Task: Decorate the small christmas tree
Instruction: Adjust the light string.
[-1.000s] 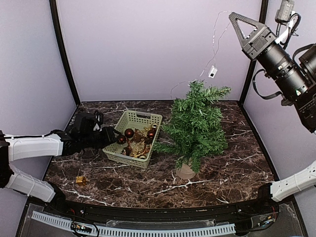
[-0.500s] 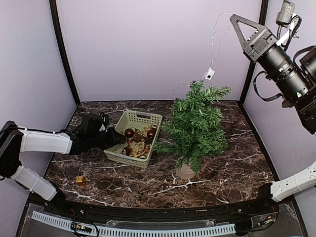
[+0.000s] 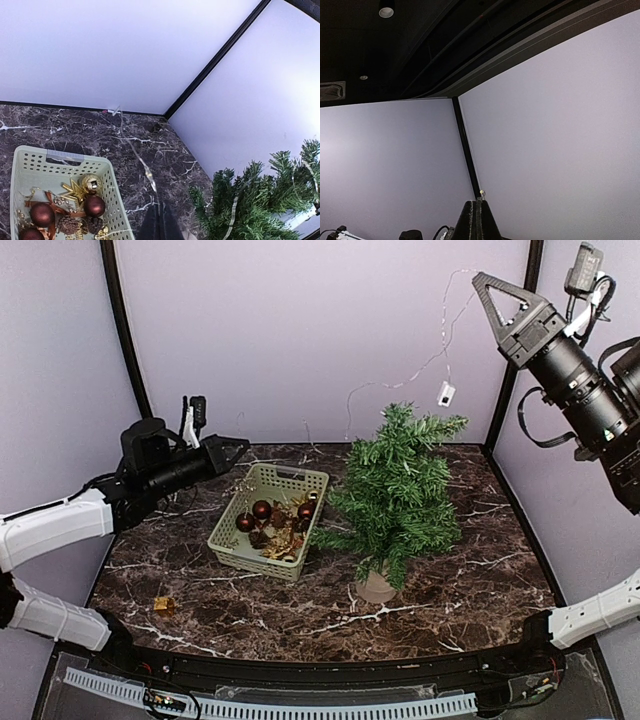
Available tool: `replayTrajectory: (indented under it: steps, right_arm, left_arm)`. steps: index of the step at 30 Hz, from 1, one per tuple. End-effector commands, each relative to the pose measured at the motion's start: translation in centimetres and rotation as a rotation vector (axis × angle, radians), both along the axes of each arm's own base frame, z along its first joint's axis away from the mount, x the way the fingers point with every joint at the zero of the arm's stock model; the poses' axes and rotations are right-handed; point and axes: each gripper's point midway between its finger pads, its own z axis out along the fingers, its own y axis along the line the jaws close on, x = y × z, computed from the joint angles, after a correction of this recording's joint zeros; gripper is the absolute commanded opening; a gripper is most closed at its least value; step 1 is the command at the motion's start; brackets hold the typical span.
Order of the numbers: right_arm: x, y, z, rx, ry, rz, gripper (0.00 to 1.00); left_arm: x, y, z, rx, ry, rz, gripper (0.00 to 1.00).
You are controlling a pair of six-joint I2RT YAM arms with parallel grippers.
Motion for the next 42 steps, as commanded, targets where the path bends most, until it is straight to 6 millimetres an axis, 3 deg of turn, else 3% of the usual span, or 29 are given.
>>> replayTrajectory:
  steps: [1, 7, 13, 14, 17, 19, 21, 23, 24, 27, 28, 31, 33, 36, 38, 42]
  right_arm:
    - [-0.4, -0.8, 0.9, 0.041, -0.015, -0.004, 0.00]
    - [-0.5, -0.9, 1.1, 0.038, -0.015, 0.003, 0.00]
    - [-0.7, -1.3, 1.3, 0.040, -0.018, 0.001, 0.00]
    - [-0.6, -1.3, 1.3, 0.043, -0.017, -0.001, 0.00]
    - [-0.5, -1.2, 1.3, 0.040, -0.015, -0.004, 0.00]
    - [-0.5, -1.2, 1.3, 0.041, -0.014, -0.005, 0.00]
    - [-0.4, -1.3, 1.3, 0.032, -0.020, -0.020, 0.00]
    - [-0.3, -1.5, 1.2, 0.021, -0.021, -0.040, 0.00]
    - [-0.1, -1.8, 1.1, 0.019, -0.018, -0.055, 0.00]
    - [-0.1, -2.8, 1.3, 0.033, -0.027, -0.092, 0.00]
    - [-0.2, -3.1, 1.4, 0.036, -0.034, -0.097, 0.00]
    - [-0.4, -4.2, 2.0, 0.047, -0.049, -0.116, 0.00]
    - [-0.4, -4.9, 2.1, 0.051, -0.047, -0.133, 0.00]
    - [-0.5, -6.1, 2.4, 0.057, -0.042, -0.156, 0.00]
    - [-0.7, -6.9, 2.6, 0.067, -0.047, -0.164, 0.00]
    - [-1.0, -8.2, 3.1, 0.076, -0.056, -0.189, 0.00]
  left_arm:
    - [0.4, -0.5, -3.5, 0.108, 0.051, -0.039, 0.00]
    - [1.9, -1.3, -9.0, 0.239, 0.182, -0.056, 0.00]
    - [1.5, -1.1, -8.1, 0.230, 0.106, -0.060, 0.00]
    - [0.9, -1.8, -7.6, 0.232, 0.091, -0.123, 0.00]
    - [0.0, -1.5, -6.0, 0.165, 0.010, -0.123, 0.05]
    - [0.2, -0.9, -8.7, 0.251, 0.062, -0.091, 0.05]
    - [0.9, 0.3, -10.0, 0.396, 0.139, -0.045, 0.00]
    - [0.6, 1.6, -9.1, 0.368, 0.103, -0.036, 0.01]
    - [0.7, 1.6, -7.3, 0.290, 0.050, -0.033, 0.03]
    - [1.8, 4.9, -5.2, 0.267, 0.032, 0.074, 0.06]
    - [2.0, 6.2, -6.6, 0.313, 0.107, 0.117, 0.05]
    - [2.6, 9.3, -5.8, 0.260, 0.127, 0.177, 0.02]
    - [2.3, 9.7, -5.2, 0.227, 0.089, 0.173, 0.06]
    - [2.6, 9.6, -6.7, 0.287, 0.137, 0.154, 0.08]
    - [3.2, 10.9, -7.8, 0.366, 0.196, 0.210, 0.06]
    - [3.7, 12.6, -7.1, 0.358, 0.178, 0.287, 0.06]
